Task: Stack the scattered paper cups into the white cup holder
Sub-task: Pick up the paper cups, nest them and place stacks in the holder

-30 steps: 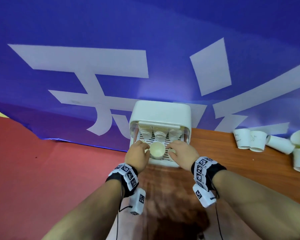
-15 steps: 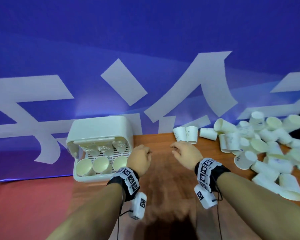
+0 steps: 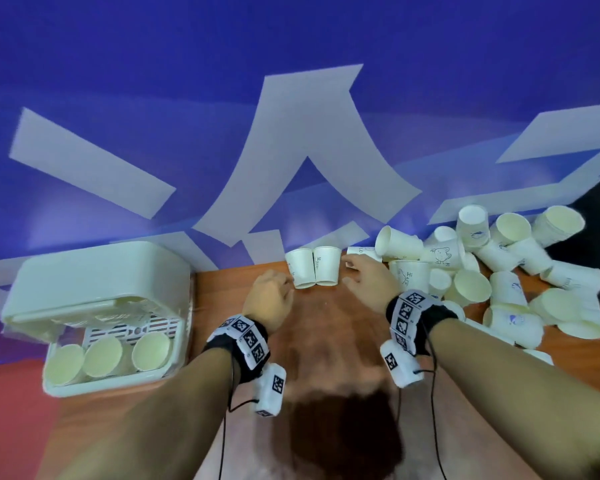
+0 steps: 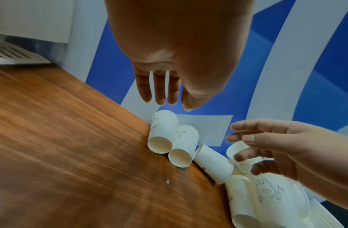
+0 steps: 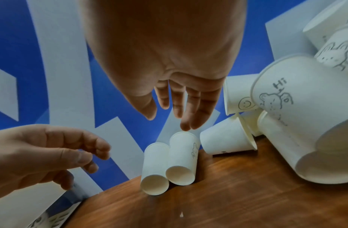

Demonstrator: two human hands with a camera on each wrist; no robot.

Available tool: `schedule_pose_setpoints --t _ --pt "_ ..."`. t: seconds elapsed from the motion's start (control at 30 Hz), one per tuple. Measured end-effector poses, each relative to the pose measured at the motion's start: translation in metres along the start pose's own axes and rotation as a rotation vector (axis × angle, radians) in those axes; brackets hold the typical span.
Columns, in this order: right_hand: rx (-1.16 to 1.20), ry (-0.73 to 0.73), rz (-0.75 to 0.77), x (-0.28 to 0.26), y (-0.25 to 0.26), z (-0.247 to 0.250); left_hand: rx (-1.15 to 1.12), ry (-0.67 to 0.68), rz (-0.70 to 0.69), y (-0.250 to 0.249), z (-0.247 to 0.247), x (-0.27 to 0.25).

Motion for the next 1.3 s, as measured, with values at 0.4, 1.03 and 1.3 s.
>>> schedule_pose_setpoints --t 0.4,1.03,1.3 --pt "0.061 0.081 -0.011 0.071 -0.033 -0.031 0.004 0.101 0.125 0.016 -0.055 0.083" --pt "-0.04 0.125 -0.003 0.052 -0.031 -0.047 -0.011 0.197 0.243 0.038 -0.057 0.049" --pt "-0.115 0.053 0.118 0.009 0.044 -0.029 0.019 0.012 0.176 0.03 0.018 -0.008"
Point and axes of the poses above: each hand's wrist, its own x-axis towards the middle knuckle, its own z-axis out of the back of the hand, y = z × x, the point moved 9 cm from there along x, towards the middle knuckle, and after that the axes turned 1 degree about y, right-handed, at the moved point
